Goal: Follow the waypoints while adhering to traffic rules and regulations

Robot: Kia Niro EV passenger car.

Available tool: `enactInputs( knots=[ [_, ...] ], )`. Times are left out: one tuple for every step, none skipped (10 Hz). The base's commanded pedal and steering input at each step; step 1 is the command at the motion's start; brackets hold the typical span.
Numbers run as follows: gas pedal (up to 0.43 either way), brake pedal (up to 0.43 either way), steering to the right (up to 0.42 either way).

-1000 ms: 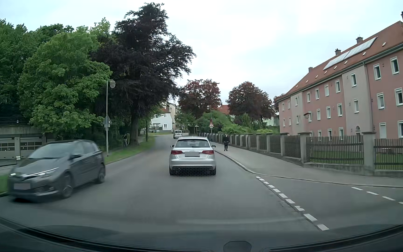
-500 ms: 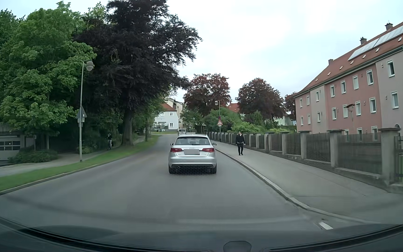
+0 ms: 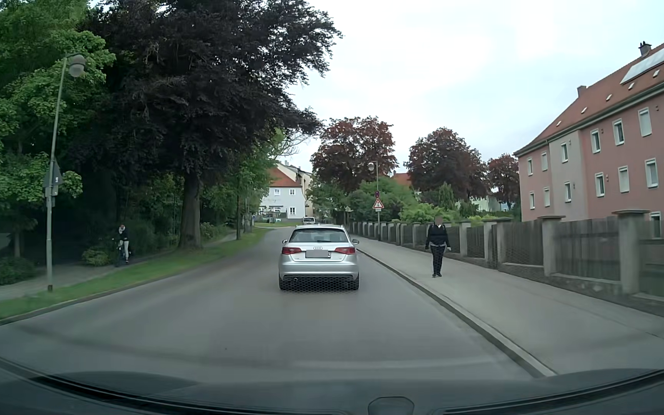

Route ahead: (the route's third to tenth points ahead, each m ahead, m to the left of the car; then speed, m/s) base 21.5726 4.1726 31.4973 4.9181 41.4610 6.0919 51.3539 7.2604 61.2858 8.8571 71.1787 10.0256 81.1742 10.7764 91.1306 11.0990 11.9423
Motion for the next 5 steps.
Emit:
enactInputs(
  knots=[
    [0.098, 0.000, -0.028],
    [0.098, 0.000, -0.027],
    [0.098, 0.000, -0.026],
    [0.098, 0.000, -0.024],
    [0.098, 0.000, -0.023]
  ],
)
